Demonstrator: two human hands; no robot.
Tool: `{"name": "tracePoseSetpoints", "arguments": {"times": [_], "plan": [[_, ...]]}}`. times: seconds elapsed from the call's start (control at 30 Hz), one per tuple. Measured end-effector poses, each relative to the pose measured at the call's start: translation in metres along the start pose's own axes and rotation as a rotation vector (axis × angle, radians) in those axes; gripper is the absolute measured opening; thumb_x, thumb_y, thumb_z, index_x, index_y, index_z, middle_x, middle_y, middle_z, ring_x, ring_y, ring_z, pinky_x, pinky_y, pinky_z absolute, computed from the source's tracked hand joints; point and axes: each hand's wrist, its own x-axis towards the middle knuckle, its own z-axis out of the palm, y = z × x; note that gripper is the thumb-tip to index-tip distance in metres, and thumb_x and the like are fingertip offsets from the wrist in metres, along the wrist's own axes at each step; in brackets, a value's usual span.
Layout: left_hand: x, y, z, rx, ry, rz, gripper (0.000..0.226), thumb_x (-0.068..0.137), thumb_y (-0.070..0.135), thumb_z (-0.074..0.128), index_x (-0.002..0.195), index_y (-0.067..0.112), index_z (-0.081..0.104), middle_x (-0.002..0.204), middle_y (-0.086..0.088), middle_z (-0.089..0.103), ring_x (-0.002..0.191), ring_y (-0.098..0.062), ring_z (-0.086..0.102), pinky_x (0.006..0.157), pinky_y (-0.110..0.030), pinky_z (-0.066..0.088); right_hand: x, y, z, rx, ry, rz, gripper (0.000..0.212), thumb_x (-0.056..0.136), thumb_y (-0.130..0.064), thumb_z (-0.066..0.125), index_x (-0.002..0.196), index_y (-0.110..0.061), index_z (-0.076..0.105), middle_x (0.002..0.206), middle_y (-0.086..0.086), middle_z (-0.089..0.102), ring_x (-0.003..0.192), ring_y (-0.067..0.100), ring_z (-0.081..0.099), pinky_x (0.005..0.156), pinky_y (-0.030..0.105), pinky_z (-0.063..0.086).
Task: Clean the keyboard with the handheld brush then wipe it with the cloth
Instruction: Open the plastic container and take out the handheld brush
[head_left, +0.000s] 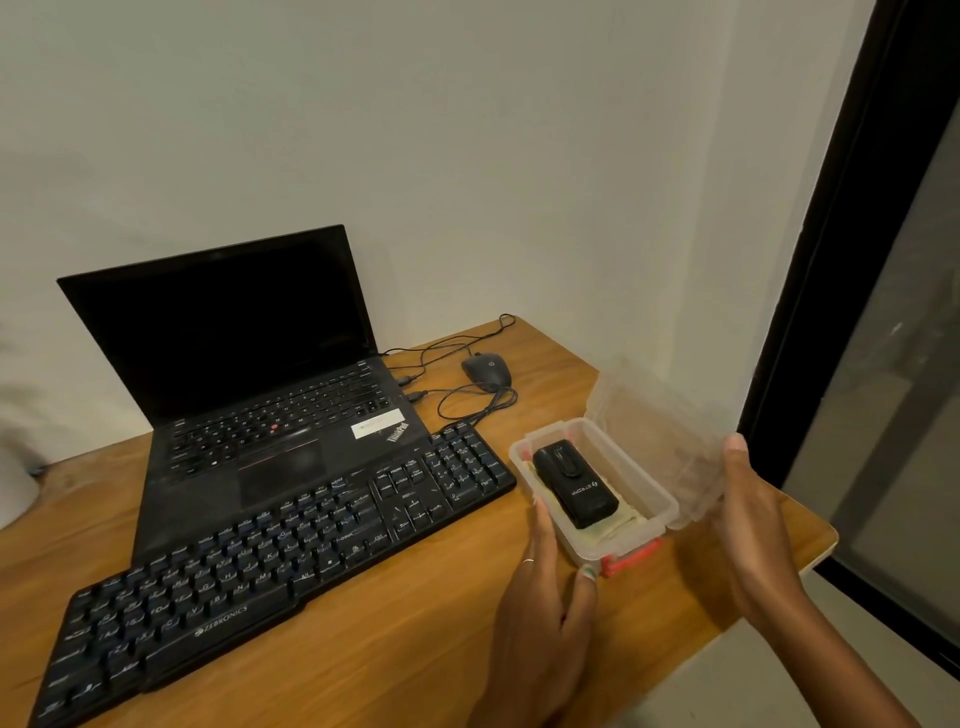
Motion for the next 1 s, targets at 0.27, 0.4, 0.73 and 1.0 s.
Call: {"name": "tracePoseSetpoints", "arguments": {"times": [0.27, 0.4, 0.73, 1.0], "plan": [[0.000, -0.004, 0.001, 0.016, 0.032, 0.017, 0.072, 0.101, 0.038, 0.040, 0.148, 0.037, -0.015, 0.157, 0.021, 0.012, 0.122, 0.022, 0.025, 0.091, 0.006, 0.022, 0.024, 0.014, -0.011, -0.173, 0.111, 0.003, 0.027, 0.103, -0.035, 0.027, 0.103, -0.017, 0.047, 0.099, 0.009, 0.053, 0.082, 0.017, 0.050, 0.075, 0.034, 0.040], [0.000, -0.005, 0.001, 0.016, 0.040, 0.023, 0.071, 0.101, 0.042, 0.039, 0.147, 0.039, -0.016, 0.156, 0.023, 0.013, 0.122, 0.022, 0.022, 0.092, 0.005, 0.021, 0.037, 0.025, -0.022, -0.519, 0.216, -0.034, 0.035, 0.102, -0.030, 0.028, 0.095, -0.010, 0.057, 0.096, 0.013, 0.057, 0.096, 0.030, 0.050, 0.090, 0.050, 0.040], [0.001, -0.007, 0.001, -0.004, 0.046, 0.036, 0.073, 0.101, 0.042, 0.040, 0.147, 0.039, -0.017, 0.157, 0.021, 0.013, 0.130, 0.012, 0.025, 0.095, 0.004, 0.022, 0.041, 0.039, -0.030, -1.192, 0.189, -0.092, 0.051, 0.098, -0.041, 0.025, 0.133, -0.012, 0.049, 0.112, 0.017, 0.050, 0.105, 0.033, 0.044, 0.095, 0.048, 0.033], [0.000, -0.005, 0.000, 0.002, 0.025, 0.024, 0.072, 0.101, 0.040, 0.040, 0.145, 0.038, -0.017, 0.157, 0.019, 0.013, 0.121, 0.025, 0.023, 0.091, 0.008, 0.020, -0.002, 0.002, 0.019, -0.804, 0.123, -0.533, 0.029, 0.094, -0.029, 0.049, 0.111, -0.011, 0.063, 0.111, 0.011, 0.060, 0.103, 0.026, 0.050, 0.086, 0.046, 0.045]]}}
